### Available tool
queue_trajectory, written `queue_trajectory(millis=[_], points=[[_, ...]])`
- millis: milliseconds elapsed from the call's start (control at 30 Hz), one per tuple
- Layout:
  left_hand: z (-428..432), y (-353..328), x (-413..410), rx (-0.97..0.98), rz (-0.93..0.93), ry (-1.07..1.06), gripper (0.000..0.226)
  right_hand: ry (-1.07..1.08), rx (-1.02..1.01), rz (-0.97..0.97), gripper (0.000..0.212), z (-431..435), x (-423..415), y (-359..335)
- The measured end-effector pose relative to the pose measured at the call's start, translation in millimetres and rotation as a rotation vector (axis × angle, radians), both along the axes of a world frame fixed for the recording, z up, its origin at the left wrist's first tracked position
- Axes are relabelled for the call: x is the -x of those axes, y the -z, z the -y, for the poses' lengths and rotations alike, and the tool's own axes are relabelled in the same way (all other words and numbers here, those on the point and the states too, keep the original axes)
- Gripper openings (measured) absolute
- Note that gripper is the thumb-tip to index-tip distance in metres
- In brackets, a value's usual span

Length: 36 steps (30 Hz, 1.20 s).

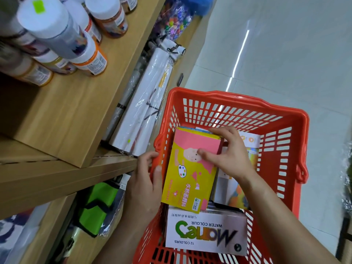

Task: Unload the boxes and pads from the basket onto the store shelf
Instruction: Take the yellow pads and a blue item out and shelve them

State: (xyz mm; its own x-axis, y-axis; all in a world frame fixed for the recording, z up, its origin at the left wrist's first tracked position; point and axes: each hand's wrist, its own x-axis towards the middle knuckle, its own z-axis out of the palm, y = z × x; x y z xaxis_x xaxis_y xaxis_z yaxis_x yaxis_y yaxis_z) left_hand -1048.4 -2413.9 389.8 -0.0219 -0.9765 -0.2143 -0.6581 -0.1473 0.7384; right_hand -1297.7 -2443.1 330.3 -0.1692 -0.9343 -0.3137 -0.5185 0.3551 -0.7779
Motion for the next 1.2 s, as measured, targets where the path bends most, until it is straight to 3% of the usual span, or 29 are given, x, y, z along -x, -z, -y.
queue_trajectory(millis=[100,400,600,800,967,1200], points=[[1,0,0,-0.005,-0.012,-0.011,0.029,0.045,0.001,-0.006,0.085,-6,-8,-2],[1,1,-1,0.002,-0.044,-0.017,0.026,-0.025,0.012,-0.071,0.073,-5,-14,-5],[1,4,-2,0.005,-0.039,-0.005,0.03,0.043,-0.004,0.068,0.067,3,-14,3],[0,4,-2,0.01,-0.064,-0.007,0.03,0.295,-0.075,0.264,0.115,-26,-36,4],[0,5,-2,0.023,-0.067,-0.002,0.033,0.396,-0.129,0.381,0.101,-53,-54,4],[1,4,-2,0.038,-0.075,0.002,0.034,0.283,-0.155,0.42,0.106,-65,-55,1]])
